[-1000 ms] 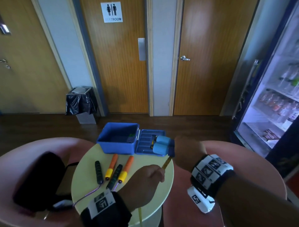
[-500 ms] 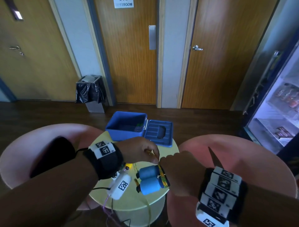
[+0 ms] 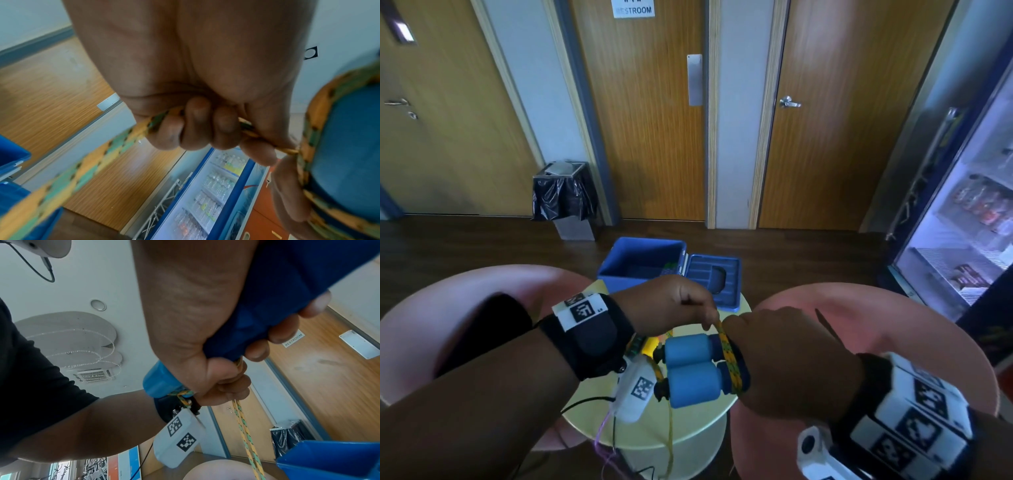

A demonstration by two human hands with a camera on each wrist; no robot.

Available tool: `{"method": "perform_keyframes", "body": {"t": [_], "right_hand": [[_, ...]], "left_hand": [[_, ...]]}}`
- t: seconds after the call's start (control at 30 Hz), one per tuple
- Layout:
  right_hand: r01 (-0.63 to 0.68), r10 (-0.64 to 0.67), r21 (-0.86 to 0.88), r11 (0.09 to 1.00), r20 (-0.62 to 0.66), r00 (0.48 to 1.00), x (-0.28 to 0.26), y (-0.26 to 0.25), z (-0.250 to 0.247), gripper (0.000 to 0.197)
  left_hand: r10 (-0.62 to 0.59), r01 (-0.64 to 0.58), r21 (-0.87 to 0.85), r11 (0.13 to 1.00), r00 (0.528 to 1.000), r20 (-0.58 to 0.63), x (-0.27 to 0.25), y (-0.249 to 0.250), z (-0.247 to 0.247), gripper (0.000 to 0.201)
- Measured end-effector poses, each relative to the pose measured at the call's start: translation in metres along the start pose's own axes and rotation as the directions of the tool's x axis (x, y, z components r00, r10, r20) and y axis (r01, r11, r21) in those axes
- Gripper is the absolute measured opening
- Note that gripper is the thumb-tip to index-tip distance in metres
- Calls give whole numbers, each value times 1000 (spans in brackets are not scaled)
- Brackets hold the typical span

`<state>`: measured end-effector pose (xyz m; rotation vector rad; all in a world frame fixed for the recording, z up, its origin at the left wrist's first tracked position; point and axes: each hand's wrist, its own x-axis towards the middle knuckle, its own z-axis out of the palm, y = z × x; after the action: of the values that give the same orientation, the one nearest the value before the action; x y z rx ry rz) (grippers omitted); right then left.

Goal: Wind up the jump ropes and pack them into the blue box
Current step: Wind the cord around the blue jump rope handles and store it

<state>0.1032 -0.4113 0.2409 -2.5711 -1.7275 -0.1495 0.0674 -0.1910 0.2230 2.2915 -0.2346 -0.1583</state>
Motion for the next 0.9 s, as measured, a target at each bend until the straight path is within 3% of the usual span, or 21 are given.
{"method": "perform_keyframes", "body": {"t": [0.2,0.4,0.5,0.53,0.57,0.6,0.63,0.67,0.7,0.73,0.77,0.8,0.87,0.9], "right_hand": [[-12,11,9,1000,73,997,0,-2,-11,23],[-37,30,70,997,100,995,-3,-4,-17,22],[-86,78,114,990,81,994,-2,-5,-22,20],[-113,103,138,984,76,992,-2,-6,-24,19],[-138,128,160,977,73,989,-1,-7,-26,19],[-162,152,177,971,66,986,0,-8,-27,19],[-184,178,184,966,49,983,1,-7,-27,19],[-208,206,176,962,26,978,3,-6,-27,21],[-230,233,163,959,3,973,5,-5,-26,25],[-250,256,156,956,-18,967,8,-4,-25,33],[-272,280,155,950,-33,960,9,-2,-24,38],[-292,302,160,943,-41,953,10,0,-23,39],[-330,342,173,928,-49,938,12,2,-25,31],[-347,362,183,920,-54,931,13,2,-25,30]], "left_hand": [[42,-47,-101,994,998,-46,3,1,-4,21],[3,-18,-218,976,998,-67,4,-9,12,27],[-30,3,-477,879,998,-49,3,-10,19,33],[-65,-2,-573,820,993,-96,1,-8,29,34],[-122,35,-577,816,986,-113,-10,-14,37,29],[-262,77,-536,841,924,-278,-16,-28,47,27],[-359,138,-535,834,872,-334,-13,-34,63,26],[-509,141,-682,718,775,-376,-13,-36,70,21],[-552,120,-718,686,728,-406,2,-42,73,13],[-561,93,-775,625,744,-363,11,-42,80,9],[-491,18,-815,580,805,-332,9,-36,82,15],[-424,-65,-804,591,823,-378,4,-30,80,15],[-324,-236,-815,529,832,-451,10,-9,84,13],[-257,-284,-777,563,833,-490,9,3,88,16]]}}
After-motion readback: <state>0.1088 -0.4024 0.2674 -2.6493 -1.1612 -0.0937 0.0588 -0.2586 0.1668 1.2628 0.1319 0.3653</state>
